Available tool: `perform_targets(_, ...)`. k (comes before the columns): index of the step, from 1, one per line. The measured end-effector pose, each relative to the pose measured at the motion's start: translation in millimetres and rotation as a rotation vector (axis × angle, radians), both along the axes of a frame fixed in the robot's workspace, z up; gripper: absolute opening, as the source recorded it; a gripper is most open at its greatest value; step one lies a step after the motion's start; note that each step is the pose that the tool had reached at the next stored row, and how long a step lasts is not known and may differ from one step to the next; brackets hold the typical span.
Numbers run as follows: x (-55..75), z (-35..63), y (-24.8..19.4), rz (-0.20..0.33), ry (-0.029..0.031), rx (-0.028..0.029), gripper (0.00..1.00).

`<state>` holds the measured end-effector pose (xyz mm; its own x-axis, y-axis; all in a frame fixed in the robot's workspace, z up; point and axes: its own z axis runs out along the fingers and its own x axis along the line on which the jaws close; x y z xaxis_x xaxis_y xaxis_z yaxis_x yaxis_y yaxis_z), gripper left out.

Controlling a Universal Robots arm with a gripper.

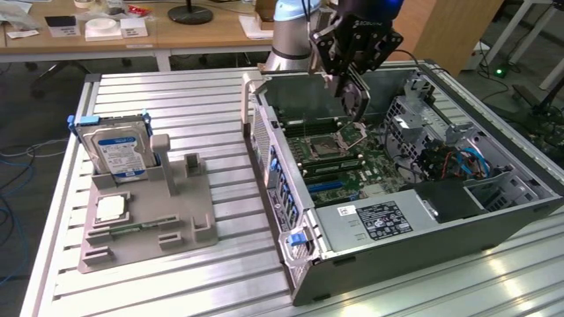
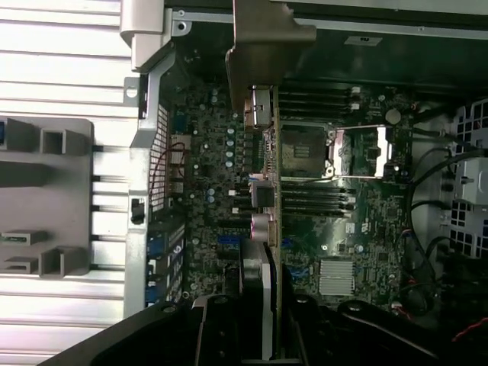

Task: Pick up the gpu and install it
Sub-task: 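Pick up the gpu and move the gpu toward the slot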

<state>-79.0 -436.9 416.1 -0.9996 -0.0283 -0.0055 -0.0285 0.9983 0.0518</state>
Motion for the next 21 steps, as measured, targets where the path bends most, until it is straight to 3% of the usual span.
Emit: perform_targets(21, 47.6, -0.4, 0.0, 0.0, 0.0, 0.0001, 0.28)
